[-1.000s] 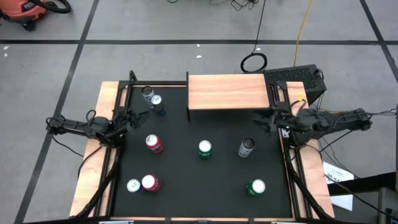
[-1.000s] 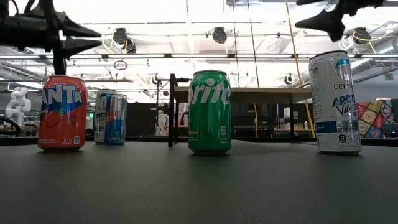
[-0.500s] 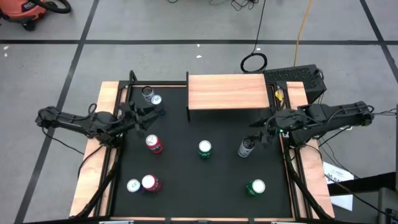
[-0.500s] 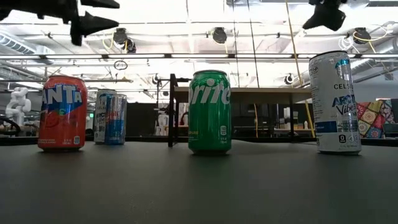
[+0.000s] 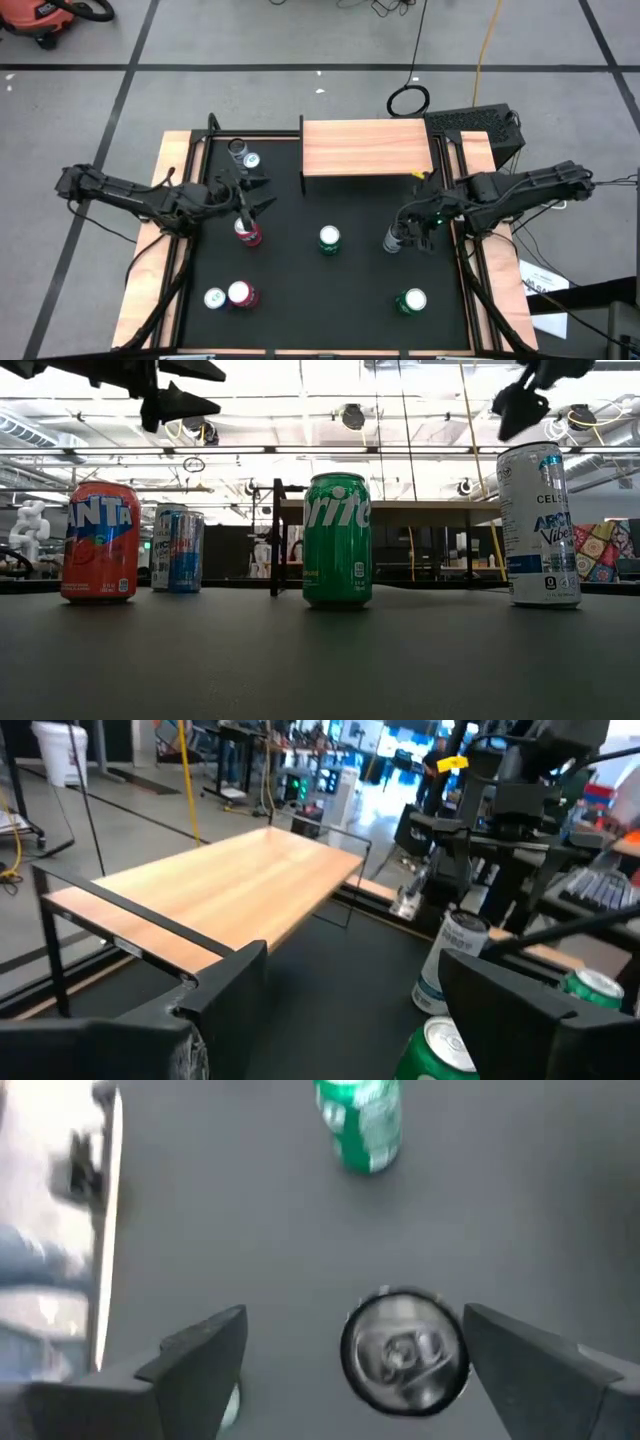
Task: Place canned beverage on shelf
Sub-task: Put the bottom white blue soda can on the shelf
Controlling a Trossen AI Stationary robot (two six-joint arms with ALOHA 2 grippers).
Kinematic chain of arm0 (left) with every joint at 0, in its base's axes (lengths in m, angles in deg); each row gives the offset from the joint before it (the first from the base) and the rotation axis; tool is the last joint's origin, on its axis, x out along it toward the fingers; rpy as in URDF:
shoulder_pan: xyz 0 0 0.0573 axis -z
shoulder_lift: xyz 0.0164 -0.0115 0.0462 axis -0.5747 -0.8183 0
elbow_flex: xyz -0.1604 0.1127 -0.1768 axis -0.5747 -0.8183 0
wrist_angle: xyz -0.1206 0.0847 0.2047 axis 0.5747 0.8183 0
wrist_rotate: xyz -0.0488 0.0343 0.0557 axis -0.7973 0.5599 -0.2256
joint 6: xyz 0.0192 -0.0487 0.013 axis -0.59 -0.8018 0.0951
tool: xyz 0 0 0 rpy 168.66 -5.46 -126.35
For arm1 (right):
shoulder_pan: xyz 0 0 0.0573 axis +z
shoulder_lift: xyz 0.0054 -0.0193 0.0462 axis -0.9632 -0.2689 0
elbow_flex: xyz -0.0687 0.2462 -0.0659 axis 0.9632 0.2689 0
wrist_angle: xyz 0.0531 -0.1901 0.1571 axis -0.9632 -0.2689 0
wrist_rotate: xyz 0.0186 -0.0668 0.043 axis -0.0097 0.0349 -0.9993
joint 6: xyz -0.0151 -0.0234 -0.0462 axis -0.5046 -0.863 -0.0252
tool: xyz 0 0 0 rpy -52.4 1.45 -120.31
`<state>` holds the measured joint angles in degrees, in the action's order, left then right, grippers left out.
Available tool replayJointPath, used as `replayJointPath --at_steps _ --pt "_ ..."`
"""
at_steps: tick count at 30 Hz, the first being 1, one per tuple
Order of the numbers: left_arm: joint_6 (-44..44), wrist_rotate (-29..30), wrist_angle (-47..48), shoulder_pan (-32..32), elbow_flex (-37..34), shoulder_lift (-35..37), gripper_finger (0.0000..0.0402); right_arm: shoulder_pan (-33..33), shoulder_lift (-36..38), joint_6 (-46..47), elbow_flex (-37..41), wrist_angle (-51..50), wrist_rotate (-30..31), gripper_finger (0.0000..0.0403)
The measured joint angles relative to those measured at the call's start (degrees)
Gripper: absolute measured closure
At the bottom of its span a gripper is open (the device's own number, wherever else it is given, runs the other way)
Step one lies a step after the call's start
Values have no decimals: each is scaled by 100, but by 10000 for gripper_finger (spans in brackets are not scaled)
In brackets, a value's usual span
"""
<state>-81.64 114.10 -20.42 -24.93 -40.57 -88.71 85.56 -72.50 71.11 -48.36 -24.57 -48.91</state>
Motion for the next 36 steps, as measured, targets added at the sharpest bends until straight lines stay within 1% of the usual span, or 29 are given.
replayJointPath --at_steps 5,13,16,24,31,36 --pt "162 -14 -5 0 144 -433 106 61 -359 -403 -3 -376 316 42" --pt "130 -14 -18 0 203 -814 106 57 -627 -496 -22 -259 576 41" --pt "-8 -16 -5 0 203 -840 106 57 -600 -408 -22 -286 542 41" --pt "37 -16 -5 0 203 -838 106 59 -403 -361 3 -374 433 41" --pt "42 -16 -3 0 203 -838 106 59 -8 -361 15 -226 421 41" --pt "52 -16 -1 0 203 -838 107 59 82 -713 12 -179 439 41"
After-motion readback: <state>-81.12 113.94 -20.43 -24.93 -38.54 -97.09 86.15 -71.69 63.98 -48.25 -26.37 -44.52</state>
